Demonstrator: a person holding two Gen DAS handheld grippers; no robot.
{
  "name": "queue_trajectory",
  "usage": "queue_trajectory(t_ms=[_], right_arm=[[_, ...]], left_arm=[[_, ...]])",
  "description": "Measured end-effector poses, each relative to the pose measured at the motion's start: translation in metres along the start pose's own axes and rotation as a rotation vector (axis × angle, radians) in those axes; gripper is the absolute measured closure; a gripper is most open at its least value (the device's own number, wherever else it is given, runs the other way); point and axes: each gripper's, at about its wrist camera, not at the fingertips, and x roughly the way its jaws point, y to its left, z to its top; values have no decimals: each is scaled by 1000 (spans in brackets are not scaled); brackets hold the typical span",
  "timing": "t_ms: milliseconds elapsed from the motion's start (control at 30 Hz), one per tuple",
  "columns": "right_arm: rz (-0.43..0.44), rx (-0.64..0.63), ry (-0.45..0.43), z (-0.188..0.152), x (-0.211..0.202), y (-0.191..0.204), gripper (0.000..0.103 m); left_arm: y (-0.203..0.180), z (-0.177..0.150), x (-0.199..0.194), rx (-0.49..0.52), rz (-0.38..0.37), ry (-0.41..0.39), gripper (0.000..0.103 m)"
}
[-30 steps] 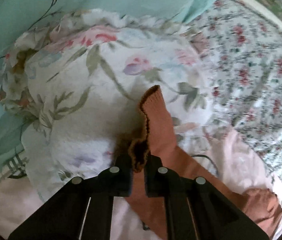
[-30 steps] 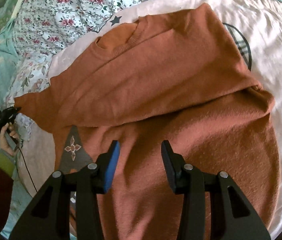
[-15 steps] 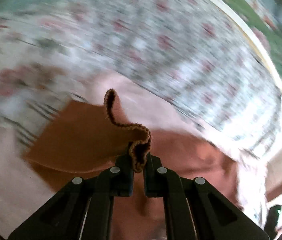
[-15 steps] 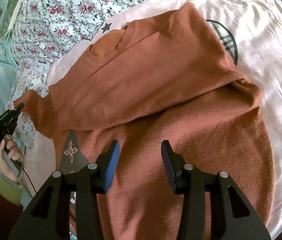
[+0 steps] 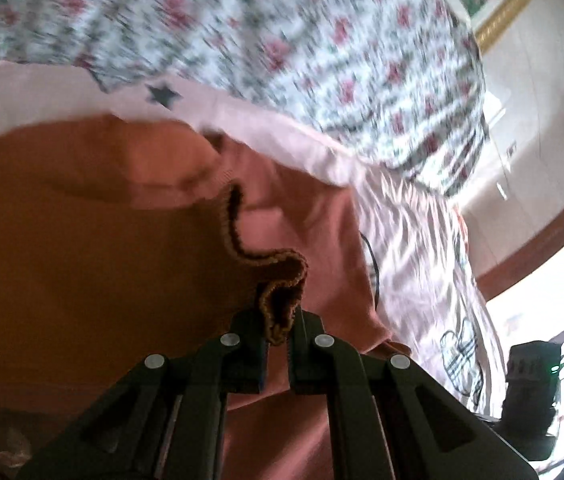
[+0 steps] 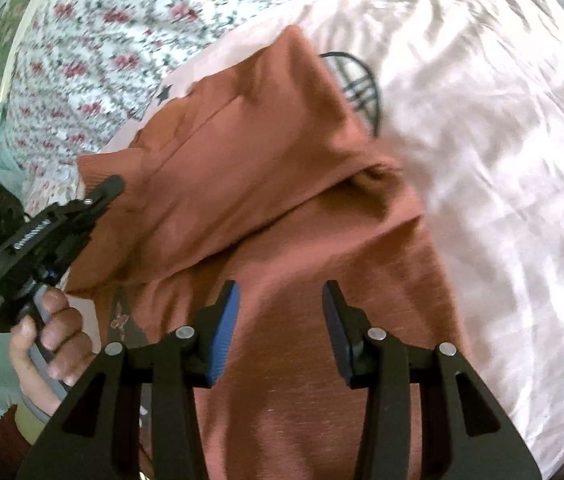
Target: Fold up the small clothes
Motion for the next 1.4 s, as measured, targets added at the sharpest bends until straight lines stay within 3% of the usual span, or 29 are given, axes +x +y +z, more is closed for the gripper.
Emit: queue_trajectory(t_ms=[200, 267, 400, 467, 533, 667, 800, 933, 967, 1000, 1033, 1067, 1133, 1200, 1267, 1333, 1400], right_arm=[[-10, 6, -27, 11, -6, -10, 58], [-7, 0, -31, 14, -6, -8, 59], [11, -25, -28, 22, 0, 4, 57], [24, -45, -25, 26, 7, 13, 48], [41, -74, -25, 30, 16, 26, 41], [41, -118, -30, 46, 39, 46, 41], [36, -99, -23, 66, 69, 51, 41], [34, -86, 31, 74, 103, 58, 41], [35, -95, 40, 74, 109, 62, 42], [28, -112, 51, 74, 115, 68, 56], [24, -125, 61, 74, 117, 72, 78], [44, -134, 72, 74, 118, 77, 89], [86, -150, 40, 76, 104, 85, 92], [112, -169, -32, 81, 78, 91, 93], [146, -146, -110, 87, 47, 84, 93], [114, -109, -168, 93, 27, 64, 94], [51, -89, -145, 94, 31, 42, 94]], left_arm=[[-2, -11, 53, 16, 55, 104, 96], [4, -14, 53, 0, 44, 124, 86], [6, -24, 33, 13, 52, 136, 70], [10, -32, 11, 24, 61, 128, 63], [19, -44, -17, 29, 84, 119, 62], [59, -67, -74, 11, 252, 77, 62], [120, -86, -125, -95, 457, 14, 63], [177, -96, -149, -247, 517, 6, 64], [186, -94, -149, -260, 524, 4, 64], [192, -91, -147, -265, 524, 6, 64], [196, -88, -143, -268, 521, 12, 64], [199, -85, -139, -271, 518, 21, 61], [202, -76, -133, -261, 511, 17, 55], [203, -68, -129, -244, 549, 13, 53], [209, -67, -132, -266, 567, -6, 67], [214, -67, -135, -304, 578, -31, 70], [216, -69, -142, -327, 587, -54, 70]])
